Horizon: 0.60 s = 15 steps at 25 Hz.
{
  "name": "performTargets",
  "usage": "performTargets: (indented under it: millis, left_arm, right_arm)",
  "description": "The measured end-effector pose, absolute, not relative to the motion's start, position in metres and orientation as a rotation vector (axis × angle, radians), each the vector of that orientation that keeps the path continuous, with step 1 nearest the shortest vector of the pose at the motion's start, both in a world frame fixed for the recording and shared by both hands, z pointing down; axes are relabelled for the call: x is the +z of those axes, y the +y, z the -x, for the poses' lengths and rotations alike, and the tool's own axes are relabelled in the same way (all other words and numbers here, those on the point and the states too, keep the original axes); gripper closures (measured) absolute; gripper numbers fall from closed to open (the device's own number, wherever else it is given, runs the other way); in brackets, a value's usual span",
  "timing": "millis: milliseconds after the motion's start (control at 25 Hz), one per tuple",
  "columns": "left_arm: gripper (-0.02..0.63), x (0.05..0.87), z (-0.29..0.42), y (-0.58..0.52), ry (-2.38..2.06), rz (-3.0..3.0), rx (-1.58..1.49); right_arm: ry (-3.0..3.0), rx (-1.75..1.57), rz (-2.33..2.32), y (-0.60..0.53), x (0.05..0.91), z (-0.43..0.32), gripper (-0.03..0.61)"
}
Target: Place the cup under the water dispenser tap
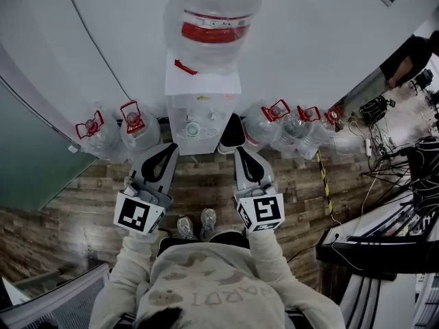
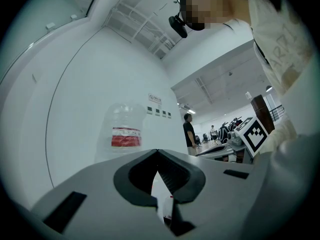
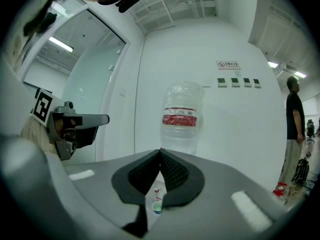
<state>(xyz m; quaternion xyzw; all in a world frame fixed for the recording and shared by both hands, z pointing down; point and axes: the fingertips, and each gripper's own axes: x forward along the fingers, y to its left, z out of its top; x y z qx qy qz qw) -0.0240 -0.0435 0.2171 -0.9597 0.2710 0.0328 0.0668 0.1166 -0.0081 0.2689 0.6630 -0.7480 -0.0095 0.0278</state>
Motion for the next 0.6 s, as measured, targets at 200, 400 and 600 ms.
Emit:
performTargets:
  millis: [200, 400, 600]
  left_arm:
    - [0.609, 0.2175, 0.0234, -0.0432, 0.814, 2.897, 0.111]
    - [0.609, 0.2151, 0.0252, -0.0472, 0.827, 2.896, 0.129]
    - [0.609, 0.216, 0.0294, -0.0493, 0.842, 2.897, 0.136]
  right_arm:
    - [-2.301, -0.035, -2.055, -0.0053, 0.2665, -0.1182, 0.569]
    - [-2.3, -0.041, -2.075, -0.0061, 0.2621, -0.121, 0.569]
    - [-2.298, -0.049, -2.083, -0.0059, 0.2605, -0.12, 0.569]
